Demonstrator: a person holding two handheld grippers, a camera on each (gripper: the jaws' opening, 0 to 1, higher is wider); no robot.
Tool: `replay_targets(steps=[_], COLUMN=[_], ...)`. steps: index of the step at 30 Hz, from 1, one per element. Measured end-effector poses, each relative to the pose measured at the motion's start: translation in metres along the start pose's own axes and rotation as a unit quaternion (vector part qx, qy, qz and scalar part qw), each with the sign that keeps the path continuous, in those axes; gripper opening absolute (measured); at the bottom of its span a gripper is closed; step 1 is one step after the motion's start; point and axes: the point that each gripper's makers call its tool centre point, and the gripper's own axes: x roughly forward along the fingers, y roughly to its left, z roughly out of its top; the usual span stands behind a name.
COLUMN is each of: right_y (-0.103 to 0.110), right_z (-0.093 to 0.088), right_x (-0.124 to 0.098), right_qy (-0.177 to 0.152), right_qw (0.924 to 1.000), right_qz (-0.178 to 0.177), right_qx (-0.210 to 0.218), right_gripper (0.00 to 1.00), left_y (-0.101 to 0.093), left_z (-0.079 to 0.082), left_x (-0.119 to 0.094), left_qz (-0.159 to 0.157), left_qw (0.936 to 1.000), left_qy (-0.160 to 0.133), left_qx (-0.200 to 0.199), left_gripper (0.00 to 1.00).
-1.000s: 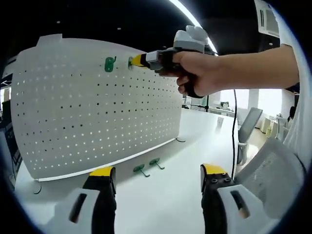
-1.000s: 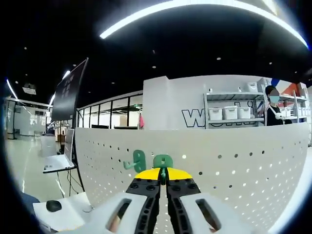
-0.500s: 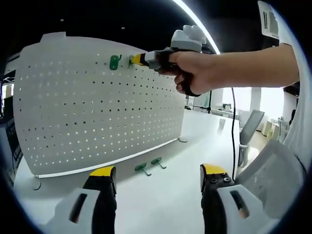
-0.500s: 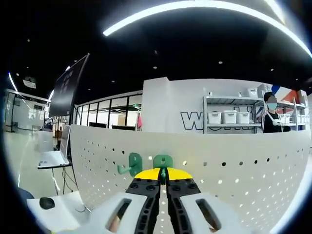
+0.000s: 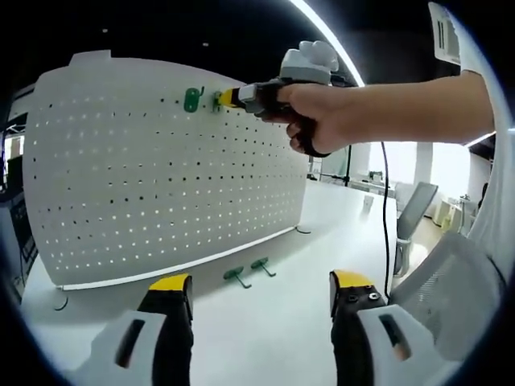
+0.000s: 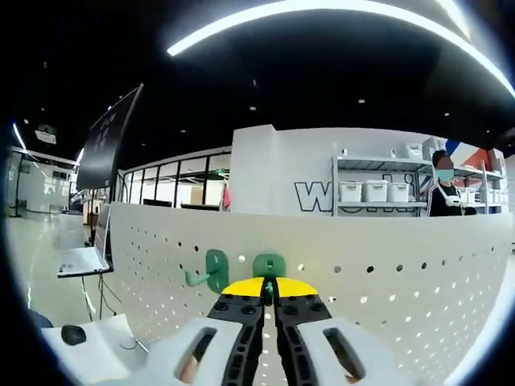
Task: Insert the hook assembly into the mounting plate slot until the hook locks in place.
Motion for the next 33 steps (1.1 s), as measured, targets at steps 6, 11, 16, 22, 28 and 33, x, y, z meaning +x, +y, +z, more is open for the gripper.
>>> replay_targets(steps=[6, 11, 16, 22, 28, 33], right_y=[-0.001, -0.001, -0.001, -0.001, -0.001, 0.000], right_z=[-0.001, -0.002, -0.003, -0.005, -0.006, -0.005], right_x=[0.002, 0.002, 0.003, 0.004, 0.001, 0.000], right_qy=[-0.001, -0.006, -0.007, -0.005, -0.002, 0.000], right_qw=[0.9993, 0.9977, 0.9962, 0.9944, 0.9950, 0.9962], right_qz=[-0.037, -0.064, -0.080, -0.093, -0.088, -0.072], right_qx=[0.012, 0.023, 0.034, 0.050, 0.046, 0.049], right_gripper=[0.01, 0.01, 0.01, 0.02, 0.02, 0.03], left_y=[0.001, -0.003, -0.008, -0.006, -0.004, -0.005], left_z=[0.003, 0.003, 0.007, 0.011, 0.013, 0.013], left_x=[-0.001, 0.000, 0.001, -0.001, -0.002, -0.003], left_qz=[0.004, -0.002, -0.008, -0.005, 0.000, -0.001], left_qw=[1.0000, 1.0000, 0.9998, 0.9997, 0.9996, 0.9997], left_qy=[-0.007, -0.010, -0.016, -0.023, -0.027, -0.025], left_qx=[0.000, 0.001, 0.000, -0.004, -0.006, -0.004], left_gripper=[0.70, 0.70, 0.70, 0.70, 0.70, 0.69])
